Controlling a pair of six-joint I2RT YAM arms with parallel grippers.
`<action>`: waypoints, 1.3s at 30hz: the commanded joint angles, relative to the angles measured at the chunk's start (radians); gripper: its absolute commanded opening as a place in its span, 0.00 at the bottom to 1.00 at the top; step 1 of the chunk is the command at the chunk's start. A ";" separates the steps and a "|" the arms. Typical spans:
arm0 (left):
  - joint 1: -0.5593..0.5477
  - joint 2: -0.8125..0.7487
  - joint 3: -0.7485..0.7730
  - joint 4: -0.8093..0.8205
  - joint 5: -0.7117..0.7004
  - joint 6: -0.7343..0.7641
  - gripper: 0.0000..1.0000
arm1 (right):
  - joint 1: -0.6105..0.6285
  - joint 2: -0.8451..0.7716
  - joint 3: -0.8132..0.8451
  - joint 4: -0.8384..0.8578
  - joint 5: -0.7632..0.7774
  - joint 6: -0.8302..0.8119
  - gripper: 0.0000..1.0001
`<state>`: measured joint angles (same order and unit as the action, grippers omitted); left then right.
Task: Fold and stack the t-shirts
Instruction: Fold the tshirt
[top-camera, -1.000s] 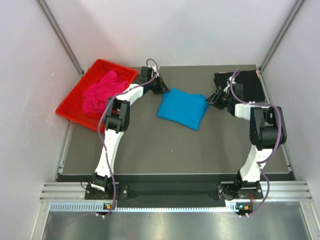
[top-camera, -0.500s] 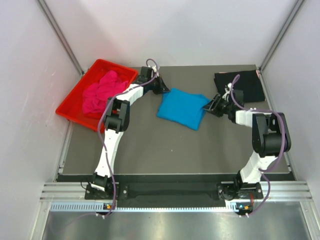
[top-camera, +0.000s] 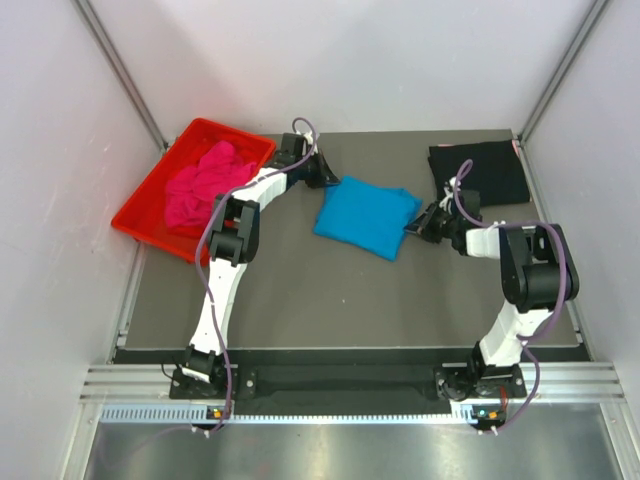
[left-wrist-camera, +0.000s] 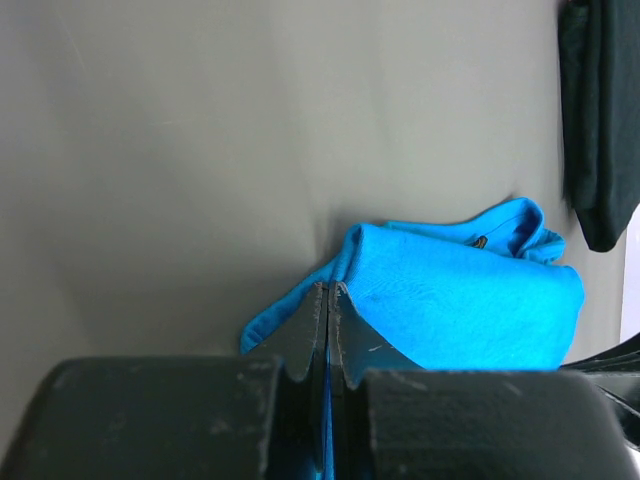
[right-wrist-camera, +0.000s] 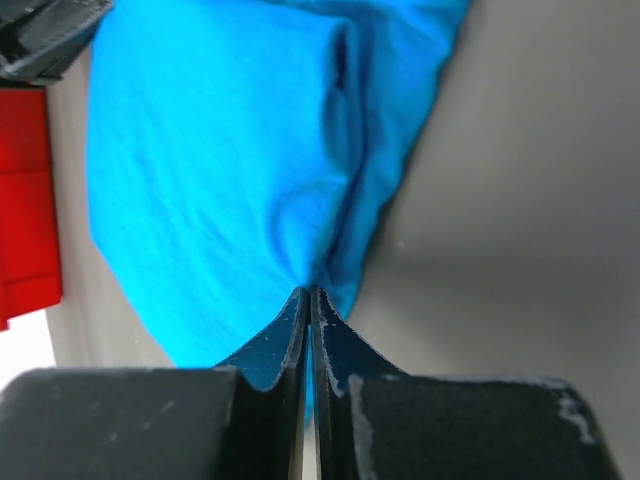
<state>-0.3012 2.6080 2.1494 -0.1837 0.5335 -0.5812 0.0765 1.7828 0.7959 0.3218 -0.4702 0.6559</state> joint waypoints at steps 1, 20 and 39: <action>0.024 0.011 0.000 -0.020 -0.090 0.027 0.00 | 0.006 -0.046 -0.030 0.053 0.045 -0.036 0.00; 0.034 -0.201 0.001 -0.135 -0.121 0.106 0.33 | 0.043 -0.266 -0.006 -0.206 0.012 -0.084 0.29; -0.062 -0.284 -0.494 0.092 0.030 0.115 0.25 | 0.115 -0.069 -0.101 -0.039 -0.180 -0.099 0.27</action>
<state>-0.3897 2.3302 1.6821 -0.1017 0.6018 -0.5179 0.1871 1.7634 0.7315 0.2577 -0.6487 0.5941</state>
